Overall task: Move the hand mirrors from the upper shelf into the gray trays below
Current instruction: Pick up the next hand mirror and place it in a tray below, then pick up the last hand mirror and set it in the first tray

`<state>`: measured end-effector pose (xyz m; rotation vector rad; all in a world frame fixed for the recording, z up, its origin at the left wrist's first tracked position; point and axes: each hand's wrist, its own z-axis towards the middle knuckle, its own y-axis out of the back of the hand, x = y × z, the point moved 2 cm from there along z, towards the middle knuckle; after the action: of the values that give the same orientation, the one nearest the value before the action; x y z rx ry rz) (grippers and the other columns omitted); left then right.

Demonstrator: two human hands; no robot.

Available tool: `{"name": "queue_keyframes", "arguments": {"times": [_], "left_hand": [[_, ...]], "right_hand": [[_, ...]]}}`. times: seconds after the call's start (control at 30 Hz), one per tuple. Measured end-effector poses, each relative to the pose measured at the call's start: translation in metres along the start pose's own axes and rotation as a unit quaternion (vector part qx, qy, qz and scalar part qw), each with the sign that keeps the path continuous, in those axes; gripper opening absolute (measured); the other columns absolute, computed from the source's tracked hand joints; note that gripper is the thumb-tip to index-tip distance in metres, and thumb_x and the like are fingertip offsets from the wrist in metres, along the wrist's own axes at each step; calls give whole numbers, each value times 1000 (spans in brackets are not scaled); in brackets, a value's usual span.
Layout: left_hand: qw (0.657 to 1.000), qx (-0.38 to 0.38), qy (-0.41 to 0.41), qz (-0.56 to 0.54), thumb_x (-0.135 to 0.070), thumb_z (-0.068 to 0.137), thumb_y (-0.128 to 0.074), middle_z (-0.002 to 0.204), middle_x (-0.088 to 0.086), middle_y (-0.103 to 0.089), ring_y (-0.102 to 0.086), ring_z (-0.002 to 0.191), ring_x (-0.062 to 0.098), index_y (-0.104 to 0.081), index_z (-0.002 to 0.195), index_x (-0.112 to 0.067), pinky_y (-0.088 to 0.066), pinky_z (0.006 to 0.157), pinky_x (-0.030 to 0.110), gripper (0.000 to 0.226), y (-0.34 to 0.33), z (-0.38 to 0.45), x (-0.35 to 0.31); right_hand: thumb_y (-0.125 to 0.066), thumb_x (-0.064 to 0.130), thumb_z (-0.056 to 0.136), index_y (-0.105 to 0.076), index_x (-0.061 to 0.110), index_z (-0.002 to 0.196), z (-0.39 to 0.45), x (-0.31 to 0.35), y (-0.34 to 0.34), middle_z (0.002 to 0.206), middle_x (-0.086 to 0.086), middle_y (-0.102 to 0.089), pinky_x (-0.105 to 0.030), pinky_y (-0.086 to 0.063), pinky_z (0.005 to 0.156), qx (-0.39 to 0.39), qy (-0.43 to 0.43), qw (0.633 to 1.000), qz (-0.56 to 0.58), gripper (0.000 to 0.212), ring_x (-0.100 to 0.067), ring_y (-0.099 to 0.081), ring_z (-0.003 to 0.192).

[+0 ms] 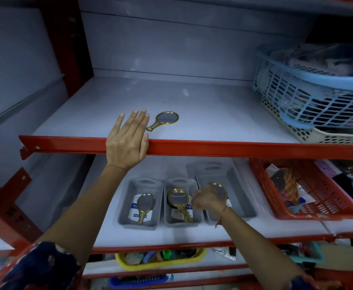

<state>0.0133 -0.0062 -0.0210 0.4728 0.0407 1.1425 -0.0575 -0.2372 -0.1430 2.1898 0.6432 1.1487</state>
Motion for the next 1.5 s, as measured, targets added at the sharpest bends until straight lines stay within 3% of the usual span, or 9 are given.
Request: {"name": "queue_keyframes", "arguments": {"times": [0.07,0.13,0.4,0.63,0.77,0.9,1.13,1.3,1.5], "left_hand": [[1000,9,7,-10,-23,99,-31,136,9,-59,-54,129,21,-57,132,-6,-37,114,42,45,2,0,-1],[1000,25,11,-15,-23,100,-30,135,10,-59,-54,128,21,-57,131,-5,-37,114,42,45,4,1,0],[992,79,100,-13,-28,103,-23,134,18,-59,-49,132,31,-56,130,2,-36,113,48,52,17,15,24],[994,89,67,-5,-31,103,-19,125,16,-66,-60,120,31,-63,123,0,-43,107,45,58,12,-3,50],[997,54,48,-18,-29,102,-20,123,14,-68,-63,117,29,-66,121,-2,-50,100,43,55,11,-4,49],[998,39,38,-22,-27,102,-23,122,12,-68,-64,116,27,-67,120,-3,-52,96,40,53,12,-5,49],[998,37,36,-24,-27,102,-24,124,10,-67,-62,118,25,-66,121,-5,-53,97,39,51,10,-5,49],[998,34,34,-27,-26,102,-24,123,11,-68,-64,116,26,-67,120,-4,-54,96,40,52,11,-5,49],[998,39,36,-28,-26,102,-24,124,11,-67,-64,116,26,-66,120,-4,-54,96,40,51,10,-6,49]], "right_hand": [[-72,2,77,-68,5,78,-27,18,18,78,-10,-71,-25,-60,70,49,24,995,80,5,-20,-71,70],[-74,8,78,-69,2,97,-51,43,42,92,-12,-74,-29,-60,79,50,72,990,111,20,-21,-74,85],[-69,3,77,-73,2,91,-105,164,112,91,-15,-75,-26,-61,71,-48,218,954,201,15,-25,-75,83],[-68,26,75,-49,11,56,-51,223,91,61,-3,-57,-21,-34,42,-187,191,962,-56,30,-22,-58,62],[-68,51,74,-57,12,67,-28,232,73,67,-2,-53,-23,-30,47,-211,183,955,-103,41,-22,-53,72],[-70,54,70,-51,13,58,-24,233,79,60,0,-49,-23,-29,46,-187,179,952,-164,46,-22,-54,74],[-77,19,74,-59,11,59,-11,214,124,81,-5,-71,-31,-56,90,-99,74,977,-176,24,-18,-67,78],[-58,10,93,-57,5,71,-8,200,130,39,-3,-63,-21,-54,48,51,-14,998,-38,22,-12,-61,38],[-67,0,83,-64,7,79,-34,180,137,77,-5,-66,-18,-58,60,87,103,972,191,8,-12,-65,70]]}}
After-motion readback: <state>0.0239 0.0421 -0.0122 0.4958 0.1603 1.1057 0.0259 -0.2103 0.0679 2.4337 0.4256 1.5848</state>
